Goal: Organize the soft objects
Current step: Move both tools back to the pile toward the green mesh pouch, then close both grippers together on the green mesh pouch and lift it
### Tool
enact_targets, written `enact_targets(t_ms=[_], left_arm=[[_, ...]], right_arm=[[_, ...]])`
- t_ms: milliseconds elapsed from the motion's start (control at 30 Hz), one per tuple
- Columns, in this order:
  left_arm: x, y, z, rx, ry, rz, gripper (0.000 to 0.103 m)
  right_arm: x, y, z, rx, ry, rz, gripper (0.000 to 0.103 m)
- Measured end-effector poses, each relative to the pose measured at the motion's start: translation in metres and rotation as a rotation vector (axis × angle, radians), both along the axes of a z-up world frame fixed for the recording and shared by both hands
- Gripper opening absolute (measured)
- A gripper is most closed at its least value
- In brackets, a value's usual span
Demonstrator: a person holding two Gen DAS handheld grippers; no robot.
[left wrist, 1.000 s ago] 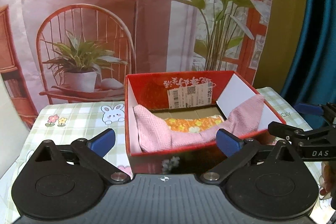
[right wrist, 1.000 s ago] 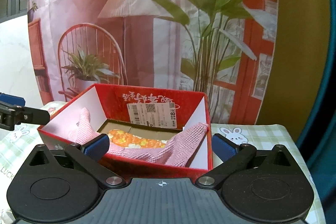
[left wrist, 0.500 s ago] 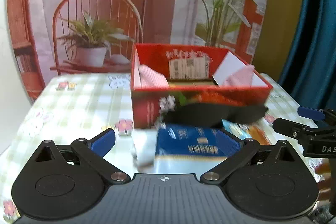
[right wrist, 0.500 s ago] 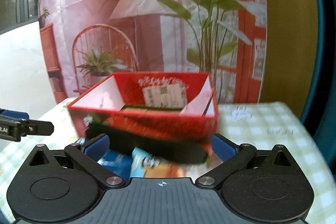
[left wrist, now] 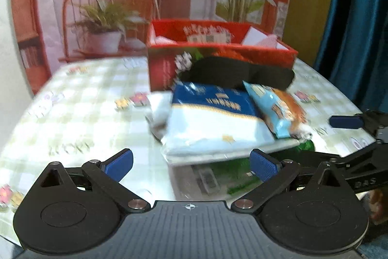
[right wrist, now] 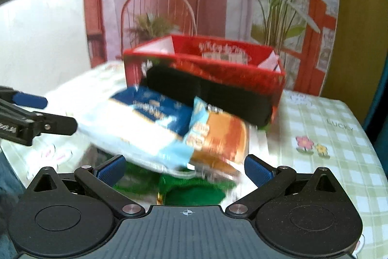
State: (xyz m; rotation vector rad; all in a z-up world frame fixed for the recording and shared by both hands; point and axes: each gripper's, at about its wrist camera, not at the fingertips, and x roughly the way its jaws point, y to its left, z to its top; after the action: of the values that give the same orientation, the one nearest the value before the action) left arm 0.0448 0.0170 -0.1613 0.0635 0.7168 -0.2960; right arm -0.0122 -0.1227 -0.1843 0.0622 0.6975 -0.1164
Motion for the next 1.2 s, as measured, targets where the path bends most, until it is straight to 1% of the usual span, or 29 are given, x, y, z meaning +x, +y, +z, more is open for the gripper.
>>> enact_targets(t_ms=[67,133,267,333,400,500,600,700,867,967,1033,1133,1200], left_arm=[[0.002,0.001,-0.005,-0.009,0.025,-0.005,0.103],[0.005,0.0,-0.012,-0.001,0.045,0.0,0.103],[0.012,0.0,-0.027,-0.024,0.094,-0.005,0.103],[0.015,0.0,-0.034,-0.034,0.114,-0.008,0.103],[0.017,0.0,-0.037,-0.046,0.118,-0.009,0.103],[0.017,0.0,-0.036,-0.055,0.102,-0.018,0.103],[0.016,-0.004,-0.035,-0.063,0.091,-0.044,0.103],[0.016,-0.006,-0.036,-0.066,0.098,-0.057,0.103],[0.02,-0.003,-0.042,-0.065,0.111,-0.024,0.103],[0.023,0.0,-0.043,-0.097,0.127,-0.025,0.103],[0.021,0.002,-0.041,-0.13,0.117,-0.051,0.103],[0.02,-0.002,-0.042,-0.145,0.112,-0.085,0.101],[0.02,-0.001,-0.042,-0.17,0.108,-0.099,0.1]], right_arm=[[0.002,-0.001,-0.006,0.035,0.039,-0.007,0.103],[0.003,-0.003,-0.011,0.062,0.056,-0.016,0.103],[0.006,-0.006,-0.022,0.065,0.085,-0.031,0.102],[0.006,-0.008,-0.027,0.089,0.093,-0.027,0.101],[0.007,-0.01,-0.03,0.113,0.102,-0.016,0.094],[0.01,-0.01,-0.032,0.118,0.118,-0.002,0.084],[0.012,-0.007,-0.032,0.144,0.122,0.033,0.078],[0.015,0.002,-0.032,0.144,0.135,0.07,0.077],[0.018,0.011,-0.034,0.139,0.149,0.112,0.076],[0.016,0.01,-0.034,0.138,0.147,0.103,0.075],[0.013,0.009,-0.031,0.132,0.138,0.099,0.075],[0.009,0.005,-0.028,0.121,0.135,0.087,0.075],[0.007,0.001,-0.029,0.124,0.142,0.085,0.075]])
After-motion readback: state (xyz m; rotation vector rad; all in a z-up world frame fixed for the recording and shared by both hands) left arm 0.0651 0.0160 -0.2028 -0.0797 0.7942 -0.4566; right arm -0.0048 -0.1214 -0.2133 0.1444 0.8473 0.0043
